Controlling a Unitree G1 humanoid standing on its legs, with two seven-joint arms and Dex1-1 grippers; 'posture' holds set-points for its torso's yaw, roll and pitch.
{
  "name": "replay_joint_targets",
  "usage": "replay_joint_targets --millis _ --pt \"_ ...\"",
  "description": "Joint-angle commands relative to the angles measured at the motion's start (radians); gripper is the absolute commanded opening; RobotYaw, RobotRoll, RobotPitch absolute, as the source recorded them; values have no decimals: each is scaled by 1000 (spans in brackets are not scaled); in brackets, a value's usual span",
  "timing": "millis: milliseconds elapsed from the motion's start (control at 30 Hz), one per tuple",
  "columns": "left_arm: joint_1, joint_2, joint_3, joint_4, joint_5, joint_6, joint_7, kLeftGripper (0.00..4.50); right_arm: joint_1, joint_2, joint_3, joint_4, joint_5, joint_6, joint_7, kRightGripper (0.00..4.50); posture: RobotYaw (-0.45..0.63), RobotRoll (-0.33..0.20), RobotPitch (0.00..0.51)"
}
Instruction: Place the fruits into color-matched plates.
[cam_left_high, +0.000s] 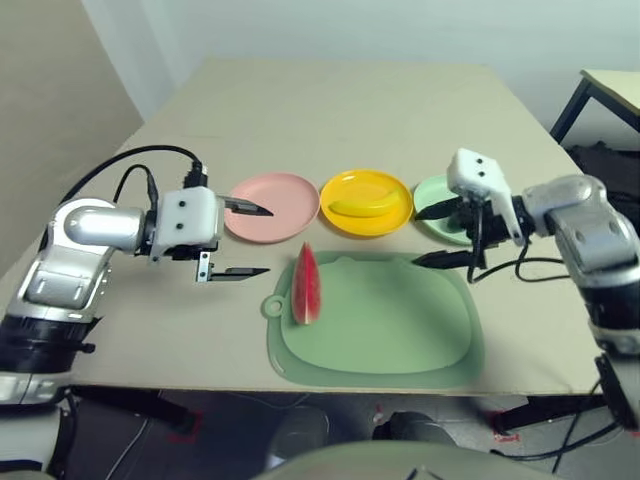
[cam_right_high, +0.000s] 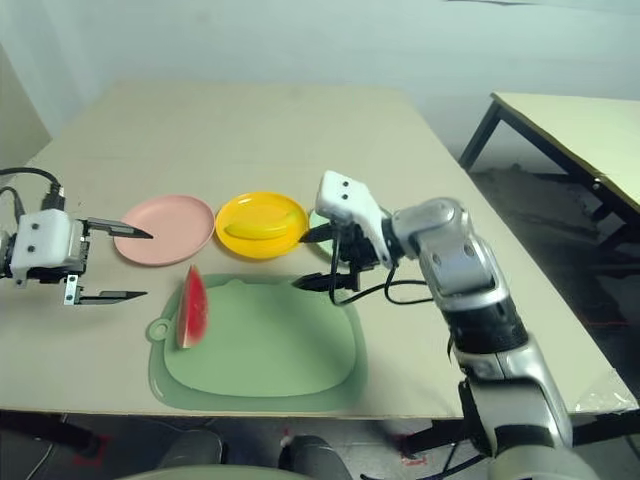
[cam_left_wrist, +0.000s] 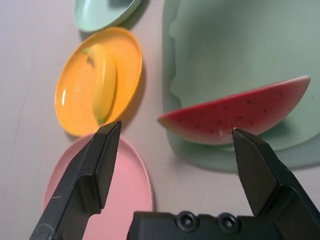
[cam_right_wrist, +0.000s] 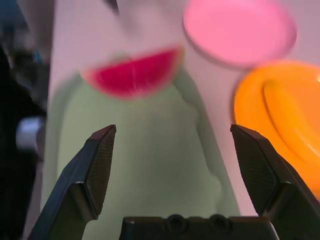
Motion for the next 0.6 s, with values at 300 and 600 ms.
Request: replay_joint_targets --millis 300,600 --pt "-125 -55 -141 69 55 -135 -130 4500 366 60 -61 -2 110 -341 -154 4488 159 0 0" --pt "-272 -47 -275 193 70 -260 -208 4500 475 50 -106 90 253 -503 -80 4488 146 0 0"
